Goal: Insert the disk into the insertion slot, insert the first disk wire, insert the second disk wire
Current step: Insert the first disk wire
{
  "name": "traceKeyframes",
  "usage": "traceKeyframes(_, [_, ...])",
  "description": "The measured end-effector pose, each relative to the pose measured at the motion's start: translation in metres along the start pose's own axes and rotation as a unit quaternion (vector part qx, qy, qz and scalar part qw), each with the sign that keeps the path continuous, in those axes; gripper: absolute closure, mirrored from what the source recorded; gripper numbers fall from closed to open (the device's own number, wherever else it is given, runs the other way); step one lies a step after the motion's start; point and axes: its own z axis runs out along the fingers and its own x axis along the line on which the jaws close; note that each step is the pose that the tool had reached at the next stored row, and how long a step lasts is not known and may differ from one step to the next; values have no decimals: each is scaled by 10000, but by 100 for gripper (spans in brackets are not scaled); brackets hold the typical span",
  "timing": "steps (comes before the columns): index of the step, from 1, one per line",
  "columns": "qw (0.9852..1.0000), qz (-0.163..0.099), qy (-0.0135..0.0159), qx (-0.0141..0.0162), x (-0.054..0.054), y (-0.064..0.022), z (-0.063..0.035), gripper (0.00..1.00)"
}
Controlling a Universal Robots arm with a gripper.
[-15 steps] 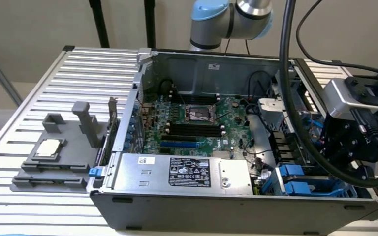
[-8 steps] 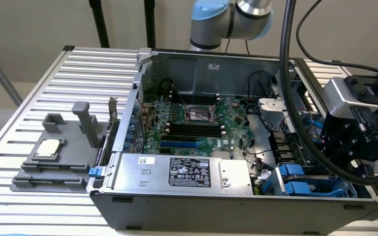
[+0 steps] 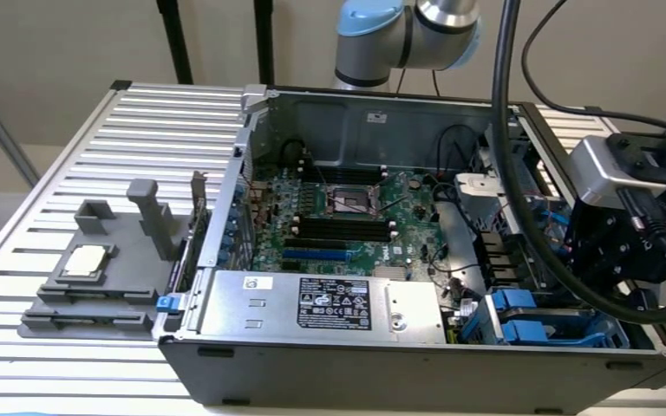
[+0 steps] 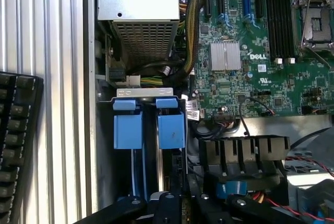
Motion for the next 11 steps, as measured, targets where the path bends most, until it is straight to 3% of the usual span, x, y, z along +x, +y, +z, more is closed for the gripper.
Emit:
traceKeyframes(5, [10000,1,16,1,0,0,3,84])
traceKeyframes(11, [10000,-2,14,2,-2,-3,-5,82])
